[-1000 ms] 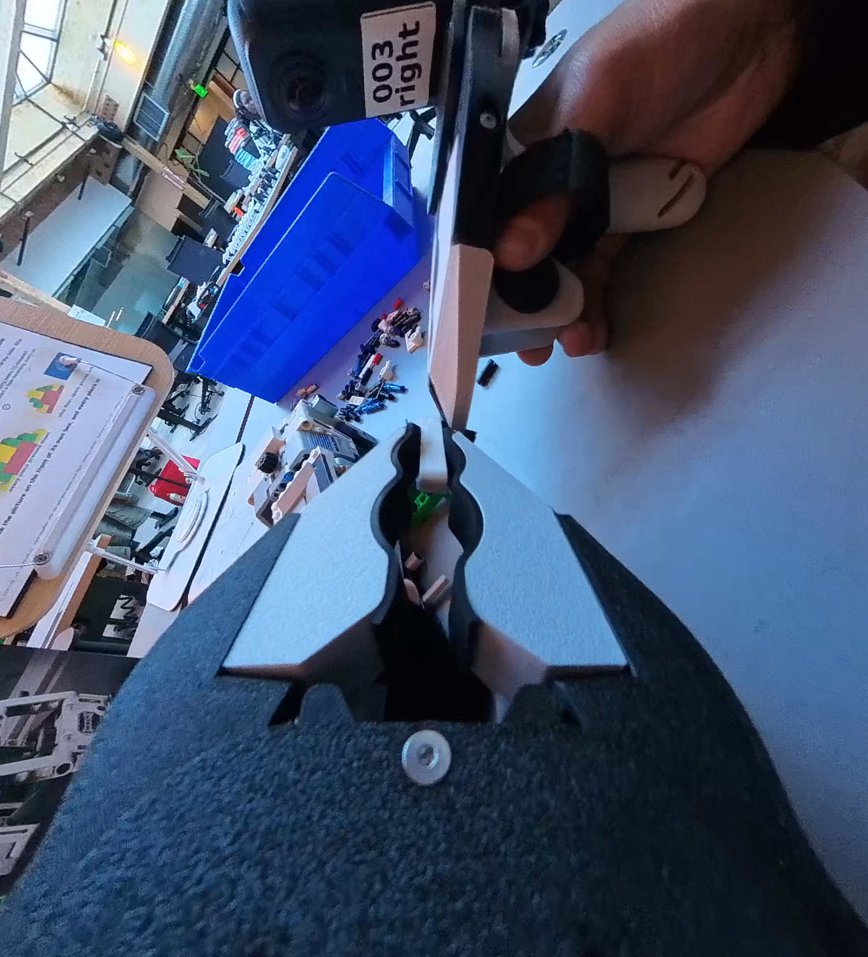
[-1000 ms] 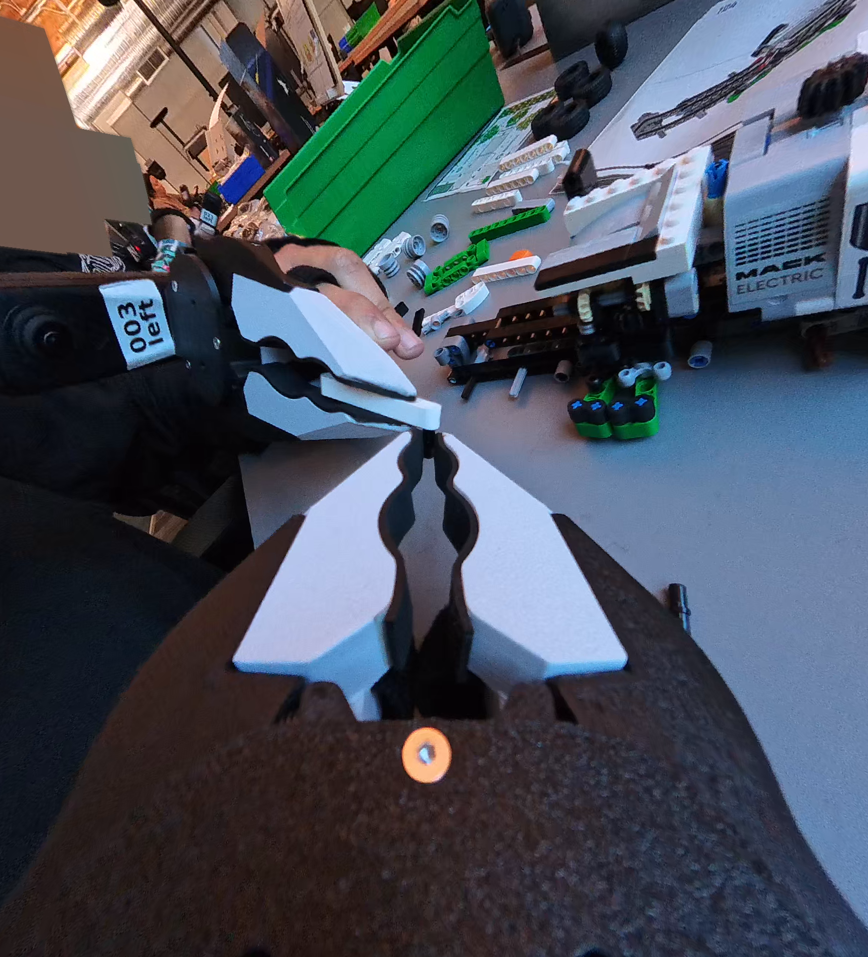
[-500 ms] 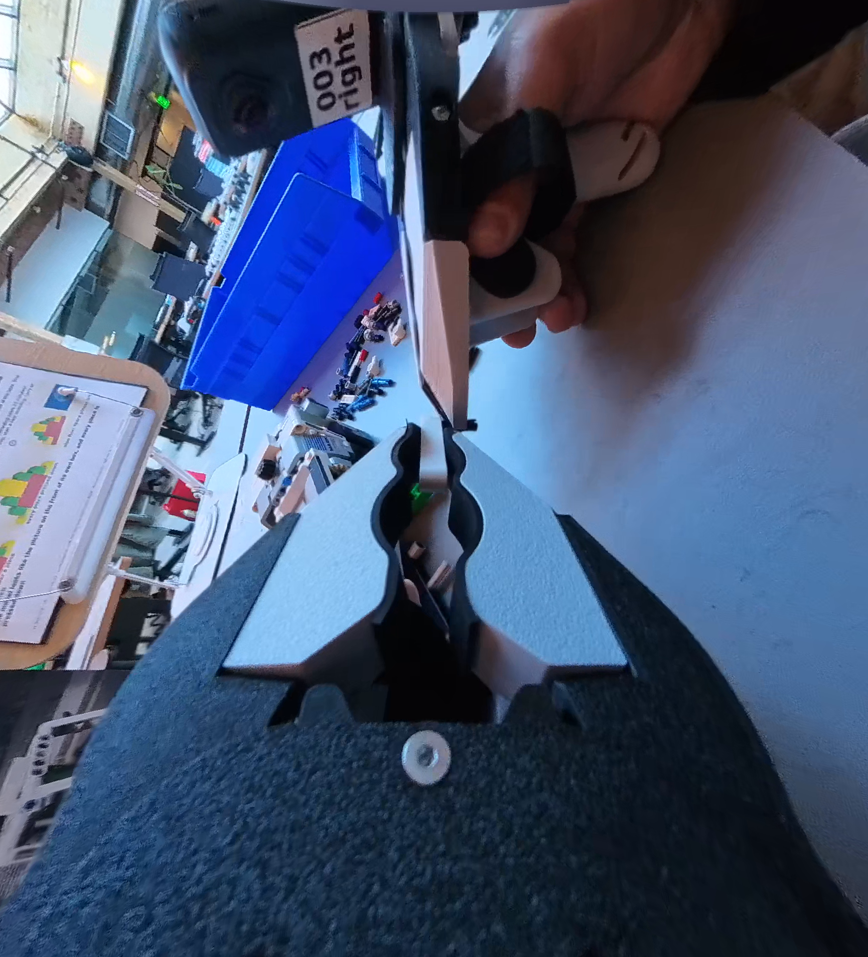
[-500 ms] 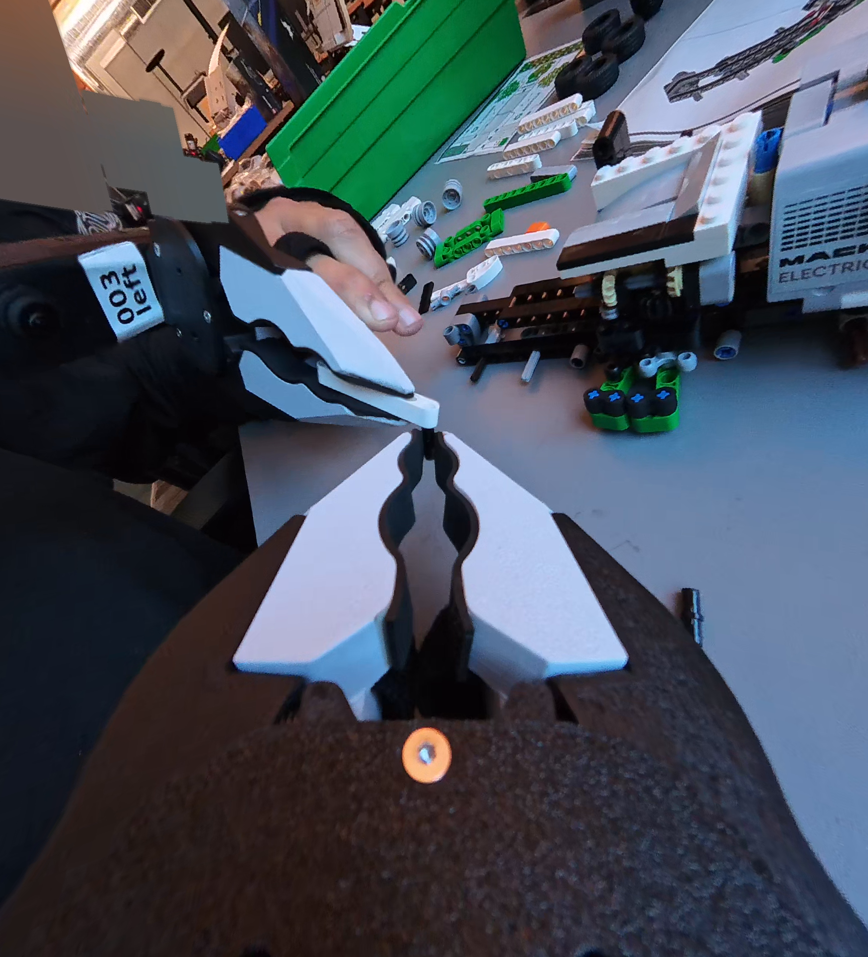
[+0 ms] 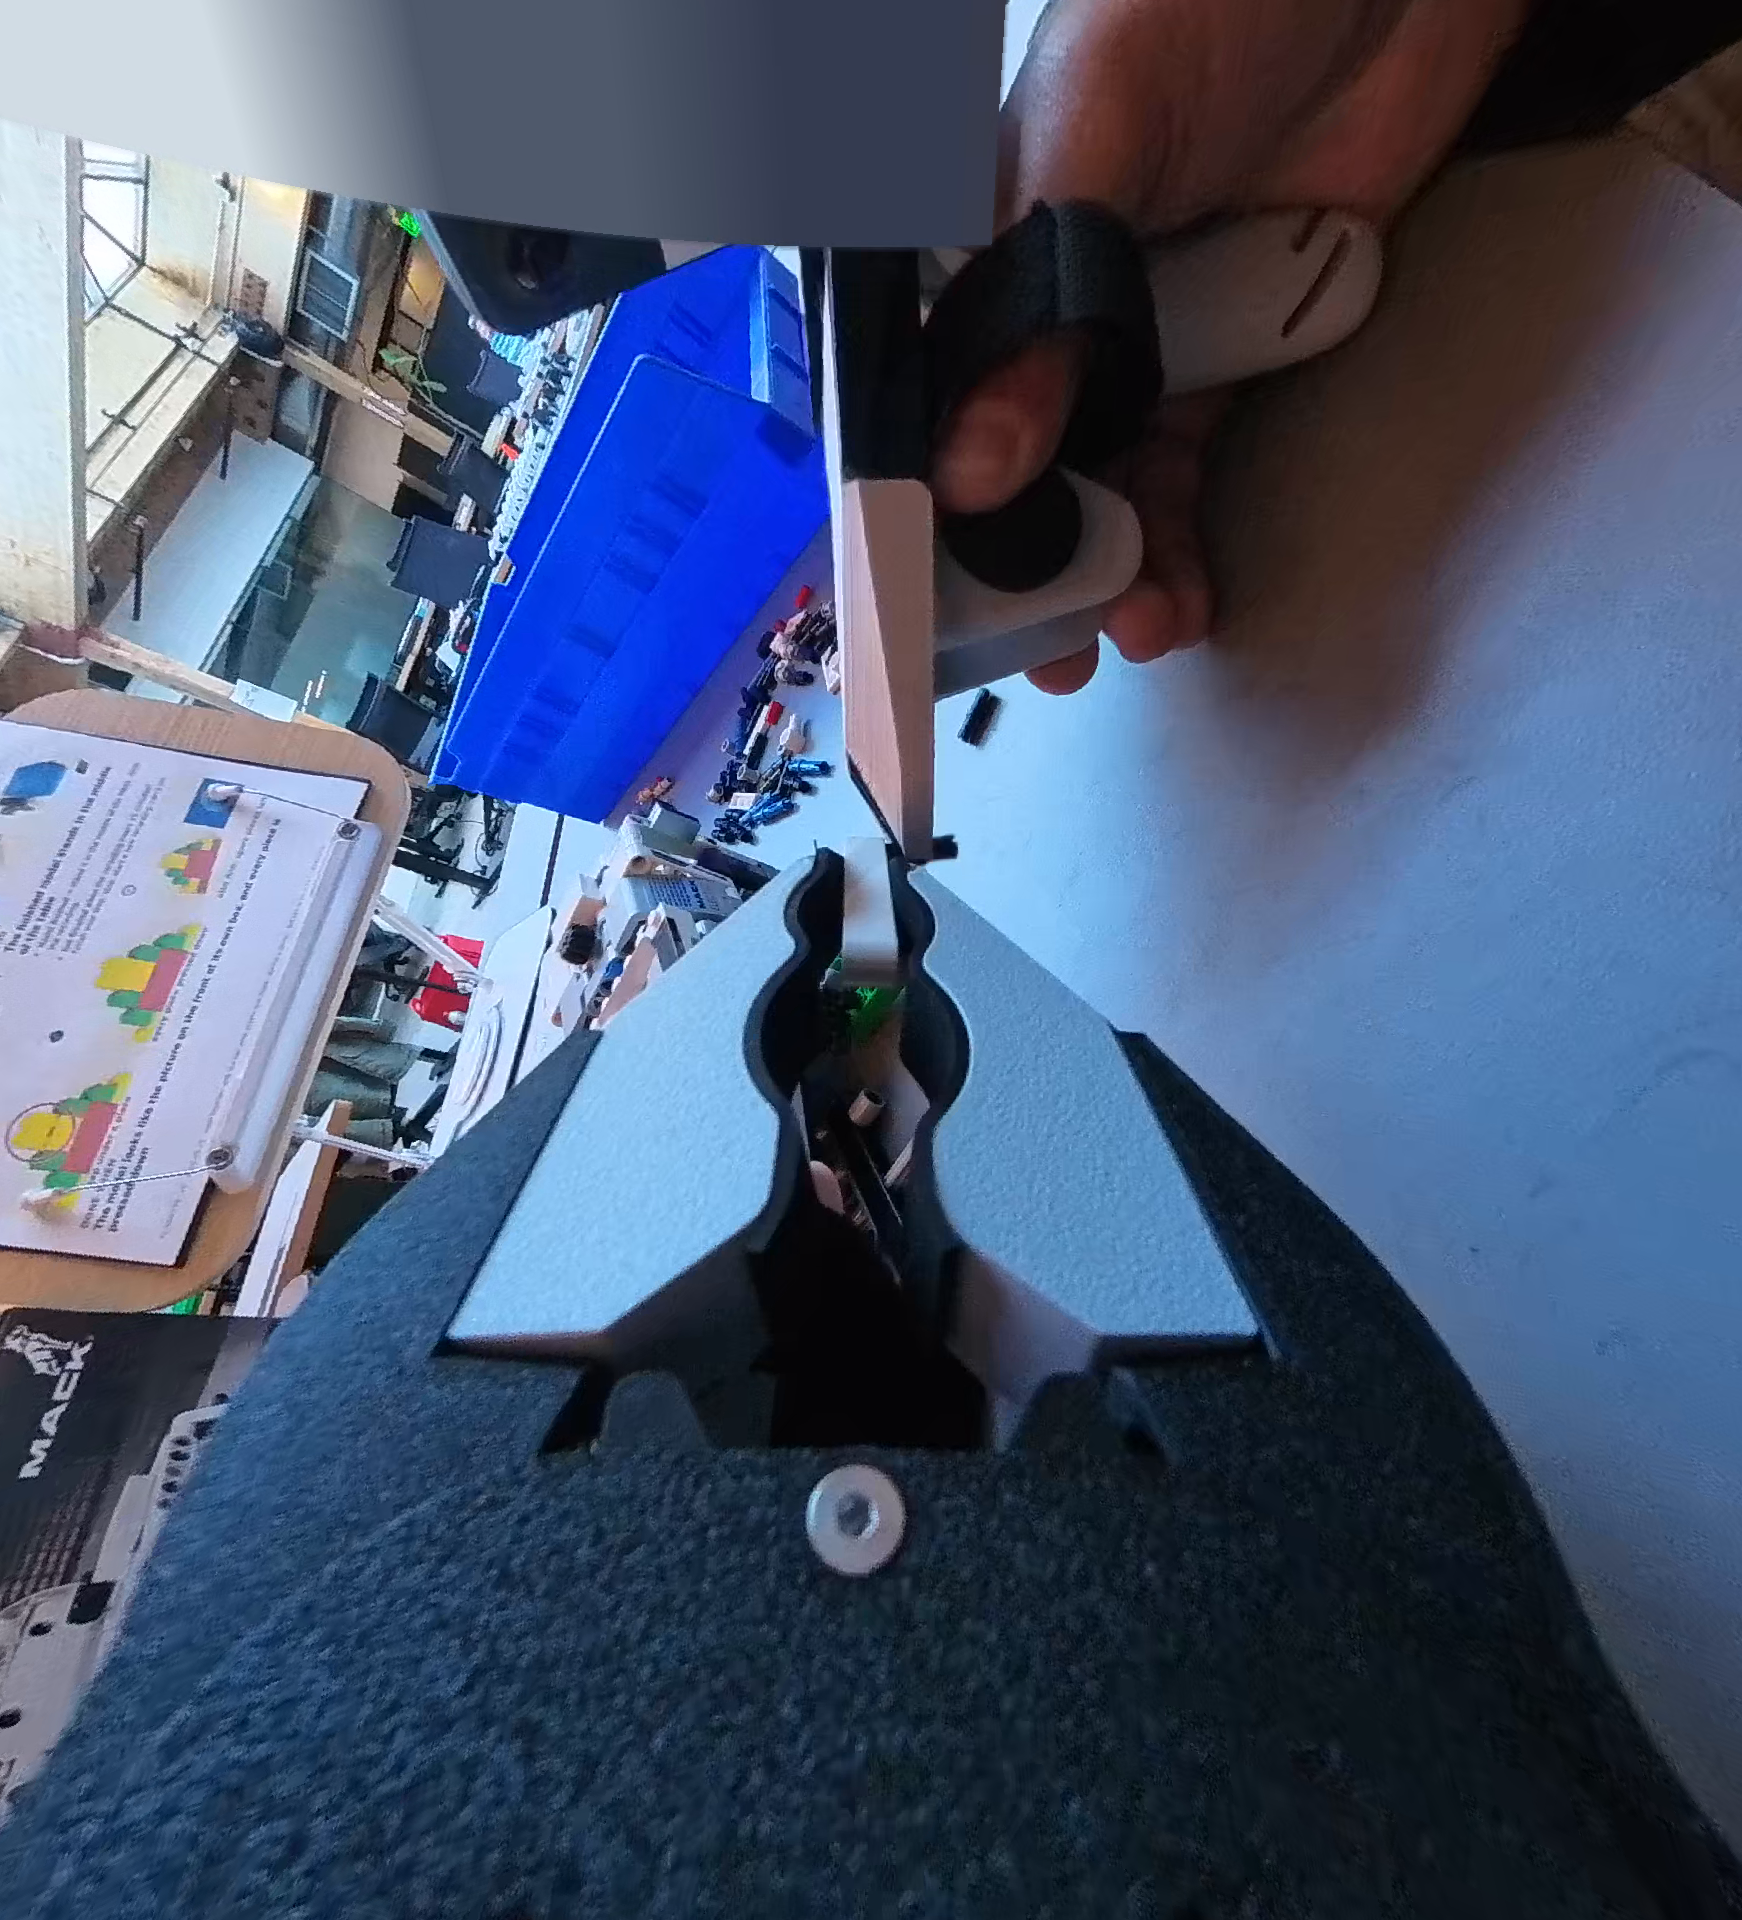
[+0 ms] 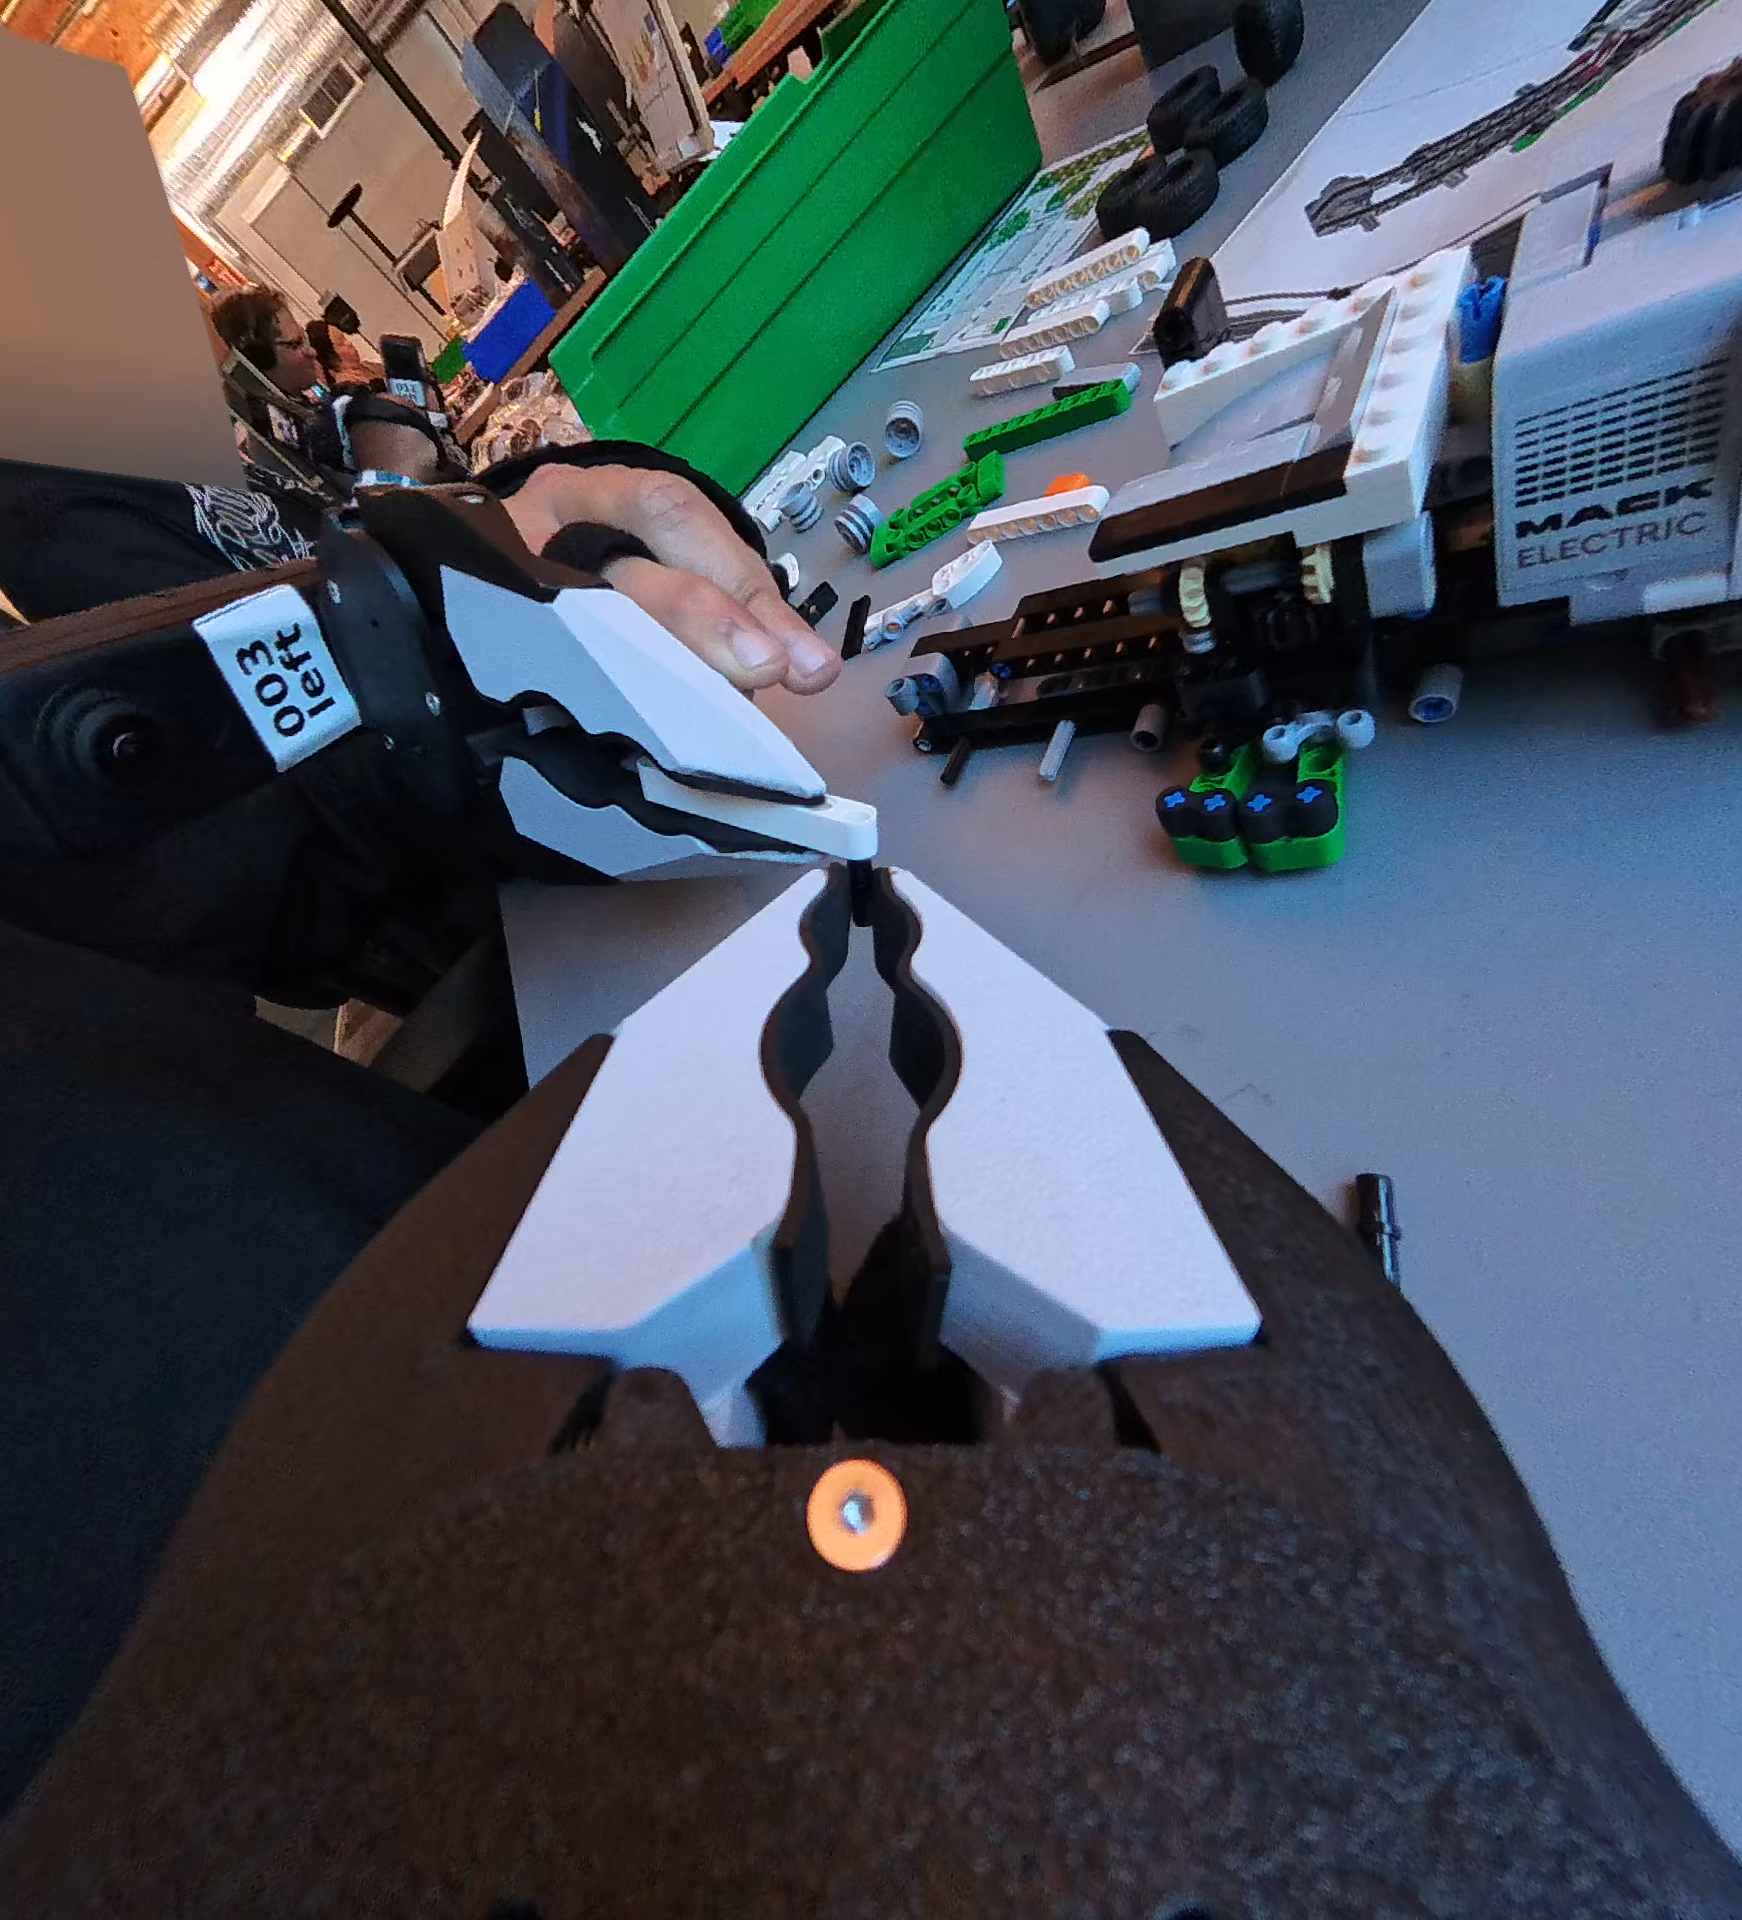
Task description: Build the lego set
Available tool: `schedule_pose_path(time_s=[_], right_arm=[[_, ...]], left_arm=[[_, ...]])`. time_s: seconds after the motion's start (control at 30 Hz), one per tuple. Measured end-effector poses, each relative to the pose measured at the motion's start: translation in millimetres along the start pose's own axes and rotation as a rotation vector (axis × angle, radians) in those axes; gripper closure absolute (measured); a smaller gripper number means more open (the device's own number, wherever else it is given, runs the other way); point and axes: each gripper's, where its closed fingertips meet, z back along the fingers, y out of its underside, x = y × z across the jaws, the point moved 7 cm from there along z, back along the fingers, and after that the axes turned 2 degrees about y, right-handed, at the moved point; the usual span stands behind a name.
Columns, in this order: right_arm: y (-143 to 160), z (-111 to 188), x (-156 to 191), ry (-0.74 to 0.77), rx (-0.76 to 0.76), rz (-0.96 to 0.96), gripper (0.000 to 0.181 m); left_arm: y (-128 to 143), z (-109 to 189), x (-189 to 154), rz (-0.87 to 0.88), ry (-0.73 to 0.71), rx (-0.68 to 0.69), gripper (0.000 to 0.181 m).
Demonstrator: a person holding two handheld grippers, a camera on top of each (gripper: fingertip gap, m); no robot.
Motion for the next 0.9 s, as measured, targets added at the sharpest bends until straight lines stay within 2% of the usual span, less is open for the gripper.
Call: schedule_pose_path(time_s=[0.2, 0.4, 0.7, 0.8, 0.9], right_arm=[[0.2, -1.7, -0.8, 0.01, 0.005, -0.008, 0.179], [-0.1, -0.4, -1.1, -0.006, -0.002, -0.019, 0.179], [0.2, -0.1, -0.9, -0.009, 0.005, -0.01, 0.179], [-2.3, 3.8, -3.0, -0.047, -0.016, -0.052, 0.179], [-1.0, 1.4, -1.4, -0.02, -0.01, -0.017, 0.179]], left_arm=[[-0.8, -3.5, -0.1, 0.049, -0.005, -0.008, 0.175], [-2.0, -2.8, -1.8, -0.025, -0.023, 0.006, 0.175], [1.9, -0.2, -0.1, -0.029, -0.007, 0.007, 0.174], [3.8, 1.9, 0.3, 0.006, 0.011, 0.002, 0.175], [3.0, 0.9, 0.7, 0.028, 0.003, -0.003, 0.175]])
